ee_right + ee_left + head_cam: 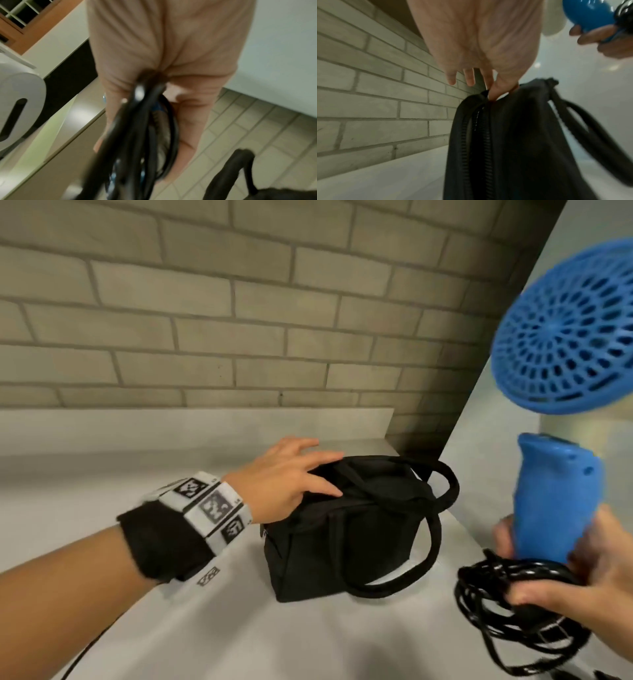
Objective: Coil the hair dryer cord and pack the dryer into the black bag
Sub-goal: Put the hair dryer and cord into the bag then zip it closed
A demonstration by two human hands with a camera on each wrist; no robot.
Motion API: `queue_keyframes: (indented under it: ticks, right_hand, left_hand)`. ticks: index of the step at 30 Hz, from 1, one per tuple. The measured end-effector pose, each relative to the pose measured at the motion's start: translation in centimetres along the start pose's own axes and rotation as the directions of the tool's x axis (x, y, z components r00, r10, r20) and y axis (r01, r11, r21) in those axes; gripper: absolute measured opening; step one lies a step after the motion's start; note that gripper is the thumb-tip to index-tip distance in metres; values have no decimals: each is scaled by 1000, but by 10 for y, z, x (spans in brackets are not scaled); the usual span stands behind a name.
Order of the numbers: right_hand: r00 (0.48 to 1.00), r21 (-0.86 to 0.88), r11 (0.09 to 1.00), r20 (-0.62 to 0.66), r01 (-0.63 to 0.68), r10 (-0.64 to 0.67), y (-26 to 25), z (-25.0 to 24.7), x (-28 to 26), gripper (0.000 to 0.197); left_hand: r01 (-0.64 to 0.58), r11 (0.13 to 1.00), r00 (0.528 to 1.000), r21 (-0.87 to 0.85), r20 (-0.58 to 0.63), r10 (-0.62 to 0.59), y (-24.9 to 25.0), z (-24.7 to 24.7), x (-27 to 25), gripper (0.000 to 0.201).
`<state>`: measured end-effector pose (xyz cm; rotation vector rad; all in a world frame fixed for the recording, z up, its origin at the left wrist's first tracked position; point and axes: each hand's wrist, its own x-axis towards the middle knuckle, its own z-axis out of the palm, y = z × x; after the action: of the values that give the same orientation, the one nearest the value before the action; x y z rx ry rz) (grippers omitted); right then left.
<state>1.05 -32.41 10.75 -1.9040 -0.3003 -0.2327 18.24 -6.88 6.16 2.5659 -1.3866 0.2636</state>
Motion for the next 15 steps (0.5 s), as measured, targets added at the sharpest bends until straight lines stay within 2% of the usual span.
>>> queue_keyframes:
  ticks: [3, 5, 6, 8, 9, 10, 12, 13, 15]
  right_hand:
    - [999, -116, 993, -35, 6, -10, 13, -26, 6, 61]
    - [999, -160, 987, -32, 13, -19, 22, -41, 13, 64]
    - [998, -162, 986, -51, 28, -37, 24, -46, 18, 63]
    - [994, -154, 984, -58, 87, -97, 20, -49, 33, 65]
    - [991, -150, 981, -47, 120, -129, 16, -45, 43, 74]
    - [985, -161, 974, -36, 159, -167, 11, -40, 53, 87]
    - [974, -179, 963, -68, 202, -217, 8, -31, 76, 99]
    - [968, -192, 957, -82, 219, -238, 8, -26, 88, 96]
    - [964, -190, 952, -69, 242, -258, 13, -16, 112, 79]
  left_hand:
    - [26, 999, 995, -18, 93, -24, -5, 3, 19, 55]
    - [95, 966, 995, -239, 11, -95, -5, 2, 27, 54]
    - [140, 898, 983, -418, -50, -176, -4, 1, 30, 55]
    - [182, 643, 915, -744, -111, -388, -3, 0, 33, 58]
    - [194, 526, 874, -828, -98, -477, -5, 2, 33, 58]
    - [208, 471, 837, -857, -94, -539, -7, 4, 31, 57]
    - [233, 450, 787, -862, -105, -608, -13, 8, 30, 54]
    - [230, 427, 771, -875, -103, -628, -14, 8, 29, 52]
    - [219, 358, 762, -908, -71, -644, -16, 7, 27, 52]
